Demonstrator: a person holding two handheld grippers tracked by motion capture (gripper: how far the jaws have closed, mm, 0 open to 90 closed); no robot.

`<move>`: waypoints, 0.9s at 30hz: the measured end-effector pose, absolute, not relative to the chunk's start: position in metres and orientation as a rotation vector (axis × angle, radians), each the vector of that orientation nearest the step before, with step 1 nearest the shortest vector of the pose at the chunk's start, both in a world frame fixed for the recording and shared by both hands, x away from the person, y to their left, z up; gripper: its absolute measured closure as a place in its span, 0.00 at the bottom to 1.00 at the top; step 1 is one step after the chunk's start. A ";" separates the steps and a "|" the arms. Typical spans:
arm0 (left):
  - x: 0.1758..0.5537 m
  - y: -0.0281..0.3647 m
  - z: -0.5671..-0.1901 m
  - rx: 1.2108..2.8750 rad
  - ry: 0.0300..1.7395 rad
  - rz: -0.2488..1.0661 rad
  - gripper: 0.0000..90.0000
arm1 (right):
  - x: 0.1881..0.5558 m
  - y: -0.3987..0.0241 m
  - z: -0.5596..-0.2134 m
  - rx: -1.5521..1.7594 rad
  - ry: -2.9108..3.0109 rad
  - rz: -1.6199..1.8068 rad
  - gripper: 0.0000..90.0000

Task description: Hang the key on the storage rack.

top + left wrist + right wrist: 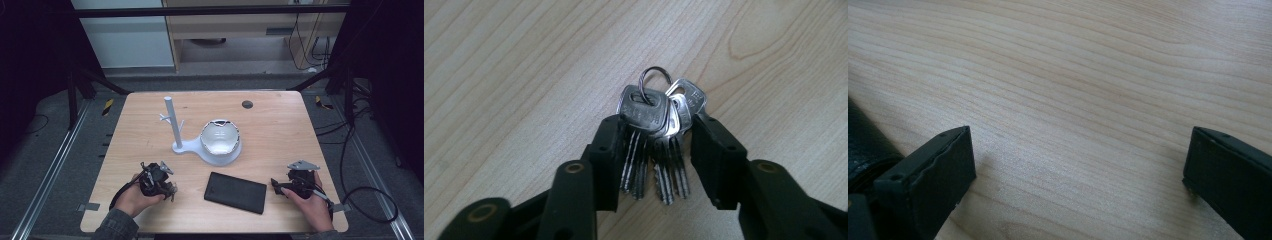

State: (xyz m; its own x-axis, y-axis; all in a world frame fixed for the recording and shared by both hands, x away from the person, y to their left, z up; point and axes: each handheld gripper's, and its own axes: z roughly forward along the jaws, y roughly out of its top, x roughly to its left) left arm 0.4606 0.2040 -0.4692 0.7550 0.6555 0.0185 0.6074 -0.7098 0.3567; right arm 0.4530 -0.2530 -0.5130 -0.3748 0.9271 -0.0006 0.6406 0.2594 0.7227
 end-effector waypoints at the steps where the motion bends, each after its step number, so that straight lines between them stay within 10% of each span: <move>1: 0.460 0.204 -0.469 2.627 0.974 0.211 0.67 | 0.453 -0.253 -0.513 1.421 2.109 0.900 0.00; 6: 0.458 0.202 -0.468 2.651 0.968 0.233 0.90 | 0.453 -0.253 -0.513 1.421 2.109 0.901 0.00; 27: 0.460 0.209 -0.454 2.630 0.972 0.217 0.95 | 0.453 -0.253 -0.513 1.420 2.112 0.902 0.00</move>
